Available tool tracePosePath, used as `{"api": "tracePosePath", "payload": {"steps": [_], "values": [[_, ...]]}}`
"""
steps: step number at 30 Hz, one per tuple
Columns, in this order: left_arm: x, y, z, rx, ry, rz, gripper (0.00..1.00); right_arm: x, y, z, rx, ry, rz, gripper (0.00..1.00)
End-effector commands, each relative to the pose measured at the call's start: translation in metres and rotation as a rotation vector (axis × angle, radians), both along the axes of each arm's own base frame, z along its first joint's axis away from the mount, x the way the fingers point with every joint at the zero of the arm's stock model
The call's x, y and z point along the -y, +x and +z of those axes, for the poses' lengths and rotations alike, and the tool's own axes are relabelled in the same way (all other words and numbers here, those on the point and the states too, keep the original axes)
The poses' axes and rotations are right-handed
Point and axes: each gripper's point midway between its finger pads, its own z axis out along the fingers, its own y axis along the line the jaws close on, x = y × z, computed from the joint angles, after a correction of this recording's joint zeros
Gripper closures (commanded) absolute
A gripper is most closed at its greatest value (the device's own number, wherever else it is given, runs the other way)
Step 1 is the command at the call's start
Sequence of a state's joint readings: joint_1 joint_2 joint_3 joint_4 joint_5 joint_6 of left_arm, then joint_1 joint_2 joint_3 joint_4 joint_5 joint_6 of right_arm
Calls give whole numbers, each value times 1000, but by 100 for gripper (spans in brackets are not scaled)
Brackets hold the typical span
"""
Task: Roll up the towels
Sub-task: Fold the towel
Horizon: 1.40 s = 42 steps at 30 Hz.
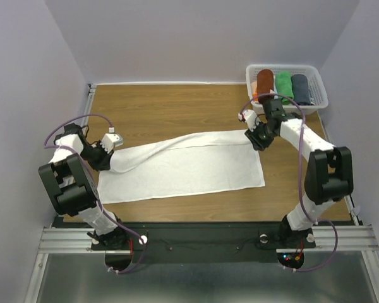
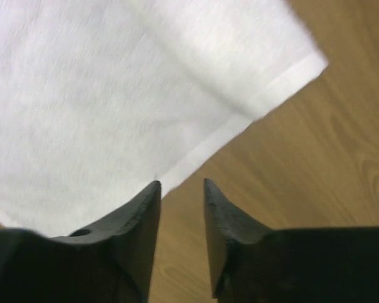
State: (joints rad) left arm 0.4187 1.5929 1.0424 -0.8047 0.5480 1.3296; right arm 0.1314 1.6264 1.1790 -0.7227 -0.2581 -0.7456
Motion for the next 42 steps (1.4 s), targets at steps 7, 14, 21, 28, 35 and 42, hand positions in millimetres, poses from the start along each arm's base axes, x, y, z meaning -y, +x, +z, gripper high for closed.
{"api": "tracePosePath", "payload": {"steps": [7,14,21,28,35,42], "values": [[-17,53,13,96,-3,86,100,-10,69,-14,-19,36,-292,48],[-16,68,18,103,-40,100,100,-13,80,-28,-55,46,-372,48],[-16,71,18,104,-47,100,100,-11,89,-36,-82,73,-425,47],[-15,75,16,100,-53,102,100,1,97,-42,-99,88,-502,41],[-14,77,17,104,-53,95,100,-9,99,-34,-122,183,-476,49],[-14,78,17,104,-51,97,100,-20,102,-28,-140,242,-457,59]]}}
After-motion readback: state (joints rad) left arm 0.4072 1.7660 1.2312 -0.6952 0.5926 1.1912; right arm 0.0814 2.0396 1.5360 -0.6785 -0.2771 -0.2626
